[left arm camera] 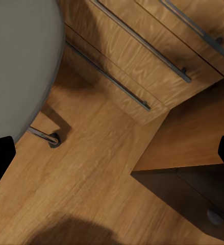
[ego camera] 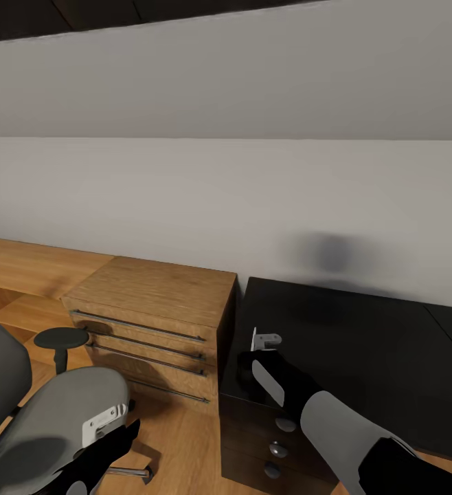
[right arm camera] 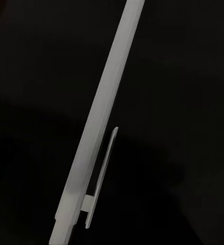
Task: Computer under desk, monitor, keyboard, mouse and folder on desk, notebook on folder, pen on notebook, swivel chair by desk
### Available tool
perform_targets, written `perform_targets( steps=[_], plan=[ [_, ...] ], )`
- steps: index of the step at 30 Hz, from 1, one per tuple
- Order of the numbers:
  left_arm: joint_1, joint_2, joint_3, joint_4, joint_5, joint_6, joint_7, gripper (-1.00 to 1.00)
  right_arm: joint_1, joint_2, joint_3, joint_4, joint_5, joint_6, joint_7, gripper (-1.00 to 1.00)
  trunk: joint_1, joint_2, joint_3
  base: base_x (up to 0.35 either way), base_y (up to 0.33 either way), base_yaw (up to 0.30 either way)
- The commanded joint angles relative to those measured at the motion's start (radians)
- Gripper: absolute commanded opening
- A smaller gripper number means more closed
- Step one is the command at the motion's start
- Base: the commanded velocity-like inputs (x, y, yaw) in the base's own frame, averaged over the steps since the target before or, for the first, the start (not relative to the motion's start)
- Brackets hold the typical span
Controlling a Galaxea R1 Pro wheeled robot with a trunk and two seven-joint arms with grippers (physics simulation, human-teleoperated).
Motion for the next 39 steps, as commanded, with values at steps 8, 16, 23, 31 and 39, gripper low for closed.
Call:
perform_targets(
  steps=[8, 16, 23, 31, 39],
  plan=[
    [0.0, 0.0, 0.001, -0.002, 0.011, 0.004, 0.007, 1.0, 0.0, -0.001, 0.008, 0.0, -0.015, 0.012, -0.008, -1.0, 0.0, 0.0, -0.001, 0.0, 0.0, 0.0],
    [0.0, 0.0, 0.001, -0.002, 0.011, 0.004, 0.008, 1.0, 0.0, 0.0, 0.007, -0.001, -0.017, 0.05, -0.007, -1.0, 0.0, 0.0, -0.001, 0.0, 0.0, 0.0],
    [0.0, 0.0, 0.002, -0.002, 0.011, 0.004, 0.008, 1.0, 0.0, -0.001, 0.007, -0.001, -0.039, 0.062, -0.007, -1.0, 0.0, 0.0, -0.001, 0.0, 0.0, 0.0],
    [0.0, -0.001, 0.002, -0.002, 0.011, 0.004, 0.008, 1.0, 0.0, -0.002, 0.007, -0.001, -0.044, 0.063, -0.007, -1.0, 0.0, 0.0, -0.001, 0.0, 0.0, 0.0],
    [0.0, 0.0, 0.002, -0.002, 0.011, 0.004, 0.008, 1.0, 0.0, -0.003, 0.007, -0.001, -0.044, 0.063, -0.008, -1.0, 0.0, 0.0, -0.001, 0.0, 0.0, 0.0]
  ],
)
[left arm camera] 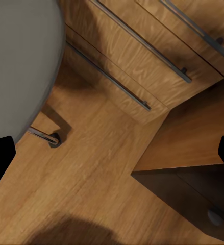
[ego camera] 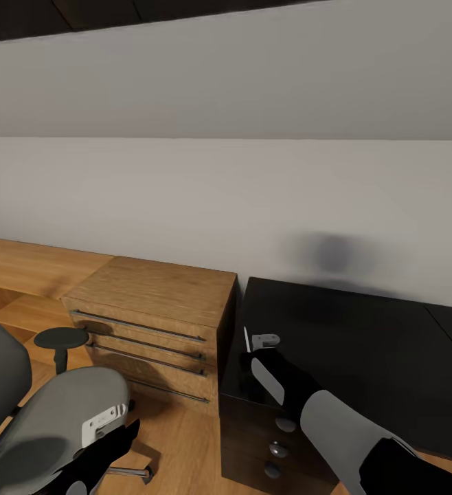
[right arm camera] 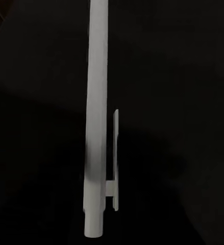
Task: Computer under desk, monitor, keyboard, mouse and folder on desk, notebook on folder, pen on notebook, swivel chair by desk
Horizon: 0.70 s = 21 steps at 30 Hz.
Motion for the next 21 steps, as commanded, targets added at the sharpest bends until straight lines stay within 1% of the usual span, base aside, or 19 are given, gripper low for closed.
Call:
perform_targets(
  steps=[1, 18, 21],
  plan=[
    [0.0, 0.0, 0.001, -0.002, 0.011, 0.004, 0.007, 1.0, 0.0, -0.001, 0.007, 0.024, -0.026, 0.004, -0.01, -1.0, 0.0, 0.0, -0.001, 0.0, 0.0, 0.0],
    [0.0, 0.0, 0.001, -0.002, 0.011, 0.005, 0.007, 1.0, 0.0, 0.0, 0.007, 0.024, -0.026, 0.004, -0.01, -1.0, 0.0, 0.0, -0.001, 0.0, 0.0, 0.0],
    [0.0, 0.0, 0.001, -0.002, 0.011, 0.005, 0.007, 1.0, 0.0, 0.0, 0.007, 0.024, -0.026, 0.003, -0.01, -1.0, -0.011, 0.021, 0.008, 0.0, 0.0, 0.0]
  ],
)
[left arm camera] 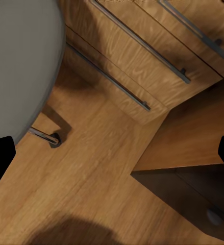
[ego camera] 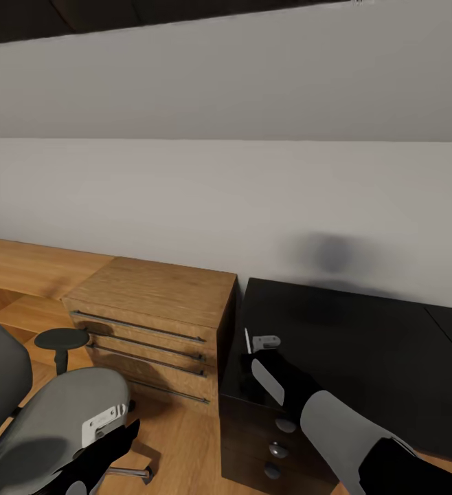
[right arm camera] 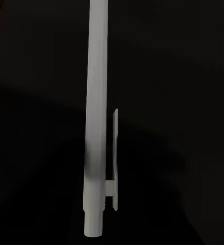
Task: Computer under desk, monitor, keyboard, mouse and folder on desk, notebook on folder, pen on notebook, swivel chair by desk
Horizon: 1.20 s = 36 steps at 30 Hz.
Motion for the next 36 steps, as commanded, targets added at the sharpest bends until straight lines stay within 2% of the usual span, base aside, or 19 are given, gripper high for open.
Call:
perform_targets(
  steps=[1, 8, 11, 16, 27, 34, 36],
  plan=[
    [0.0, -0.001, 0.001, -0.002, 0.011, 0.003, 0.007, 1.0, 0.0, -0.001, 0.007, 0.009, -0.022, 0.006, -0.008, -1.0, -0.004, 0.007, 0.002, 0.0, 0.0, 0.0],
    [0.0, -0.001, 0.001, -0.002, 0.011, 0.004, 0.008, 1.0, 0.0, -0.002, 0.006, -0.003, -0.021, 0.002, -0.008, -1.0, -0.031, 0.056, 0.024, 0.0, 0.0, 0.0],
    [0.0, -0.001, 0.001, -0.002, 0.011, 0.004, 0.009, 1.0, 0.0, -0.004, 0.005, -0.042, -0.02, -0.001, -0.012, -1.0, -0.042, 0.077, 0.034, -0.1, 0.0, 0.0],
    [0.0, -0.001, 0.0, -0.002, 0.011, 0.004, 0.009, 1.0, 0.0, -0.009, 0.005, -0.102, -0.02, -0.003, -0.024, -1.0, -0.061, 0.112, 0.049, -0.245, 0.0, 0.0],
    [0.0, -0.001, -0.002, 0.0, 0.01, 0.004, 0.01, 1.0, 0.002, -0.02, -0.006, -0.161, -0.021, -0.004, -0.035, -1.0, -0.103, 0.189, 0.084, -0.319, -0.066, 0.0],
    [0.0, -0.001, -0.003, 0.002, 0.009, 0.004, 0.01, 1.0, 0.003, -0.022, -0.01, -0.228, -0.022, -0.004, -0.15, -1.0, -0.13, 0.238, 0.106, -0.221, -0.16, 0.0],
    [0.0, -0.001, -0.003, 0.003, 0.009, 0.004, 0.01, 1.0, 0.003, -0.025, -0.01, -0.237, -0.022, -0.004, -0.16, -1.0, -0.138, 0.252, 0.112, -0.059, -0.044, 0.0]
  ],
)
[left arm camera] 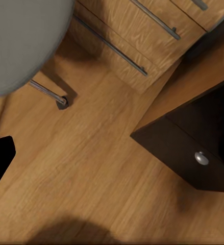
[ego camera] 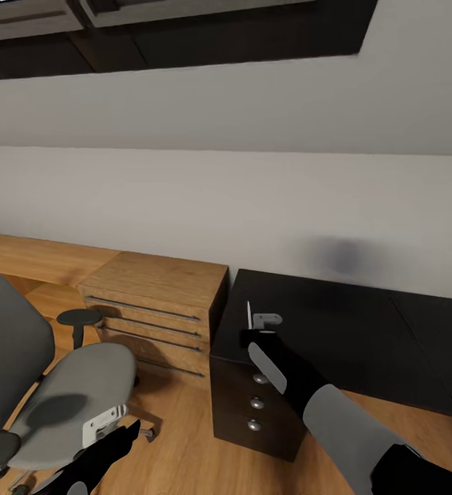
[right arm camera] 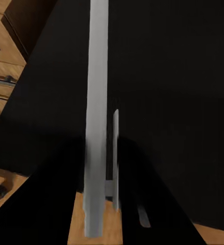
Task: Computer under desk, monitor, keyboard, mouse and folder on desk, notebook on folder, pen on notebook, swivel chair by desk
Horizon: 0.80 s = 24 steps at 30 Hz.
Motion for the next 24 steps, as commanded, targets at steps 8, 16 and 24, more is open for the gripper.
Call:
perform_targets(
  steps=[8, 16, 24],
  plan=[
    [0.0, -0.001, 0.001, -0.001, 0.011, 0.004, 0.006, 1.0, 0.0, -0.032, -0.03, -0.065, -0.044, 0.003, -0.027, -1.0, -0.031, 0.056, 0.024, -0.015, -0.011, -0.002],
    [0.0, -0.001, 0.001, -0.001, 0.011, 0.004, 0.008, 1.0, 0.001, -0.041, -0.043, -0.09, -0.06, 0.005, -0.03, -1.0, -0.061, 0.112, 0.049, -0.001, -0.001, -0.061],
    [0.0, -0.001, 0.001, -0.001, 0.011, 0.004, 0.008, 1.0, 0.001, -0.055, -0.063, -0.091, -0.063, 0.004, -0.03, -1.0, -0.092, 0.168, 0.074, 0.0, 0.0, -0.133]
  ],
)
